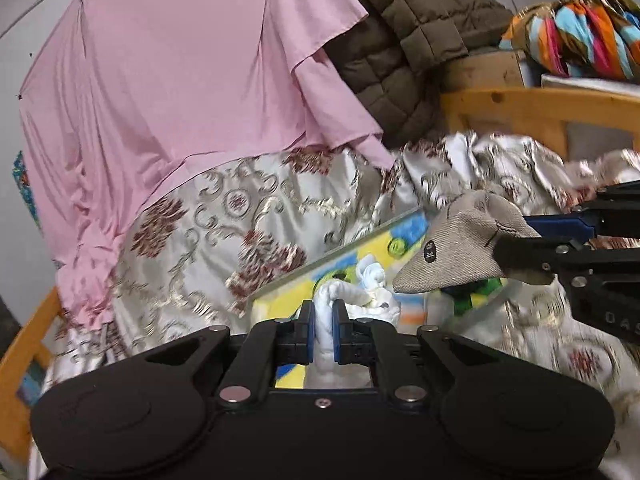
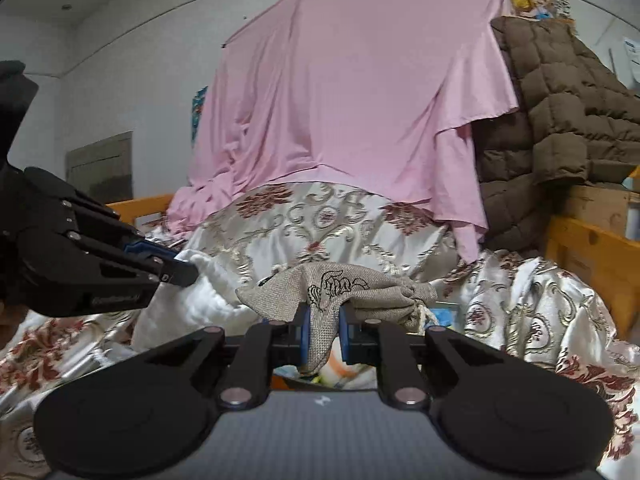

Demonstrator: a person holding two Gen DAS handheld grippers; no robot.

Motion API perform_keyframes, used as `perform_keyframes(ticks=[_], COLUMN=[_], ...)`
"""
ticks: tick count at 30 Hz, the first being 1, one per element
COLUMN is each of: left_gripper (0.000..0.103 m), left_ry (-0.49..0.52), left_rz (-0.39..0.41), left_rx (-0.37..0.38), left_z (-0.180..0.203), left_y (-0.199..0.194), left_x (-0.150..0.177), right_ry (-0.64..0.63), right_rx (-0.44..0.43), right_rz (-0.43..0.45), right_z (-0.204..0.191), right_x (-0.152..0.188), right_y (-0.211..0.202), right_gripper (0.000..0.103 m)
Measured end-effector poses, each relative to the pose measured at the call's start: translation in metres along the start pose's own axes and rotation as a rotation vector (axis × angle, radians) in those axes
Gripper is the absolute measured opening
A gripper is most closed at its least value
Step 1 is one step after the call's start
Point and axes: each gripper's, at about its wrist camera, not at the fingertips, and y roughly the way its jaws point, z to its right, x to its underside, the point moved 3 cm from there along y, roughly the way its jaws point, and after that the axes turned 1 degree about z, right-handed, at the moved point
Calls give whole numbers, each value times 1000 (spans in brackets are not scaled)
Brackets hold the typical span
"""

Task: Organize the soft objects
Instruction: 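Carry the towel and pouch into the frog-picture tray and open both tools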

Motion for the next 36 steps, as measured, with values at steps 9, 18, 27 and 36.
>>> perform_keyframes(ticks=[9, 18, 27, 36], left_gripper=[8, 9, 11, 30], left_ry=[-112, -222, -242, -214], left_rz=[66, 8, -79, -65], left_rx=[-10, -12, 16, 7], left_z=[-22, -22, -14, -3], left_y=[106, 172, 179, 149], left_x=[-18, -3, 37, 28], right_ry=[-33, -4, -27, -18], right_rx=[71, 39, 34, 62], right_rz=[-62, -212, -345, -321], right_z=[43, 57, 49, 50], right_x=[-14, -5, 21, 19], right_y=[89, 171, 198, 179], right_gripper=[16, 17, 23, 50])
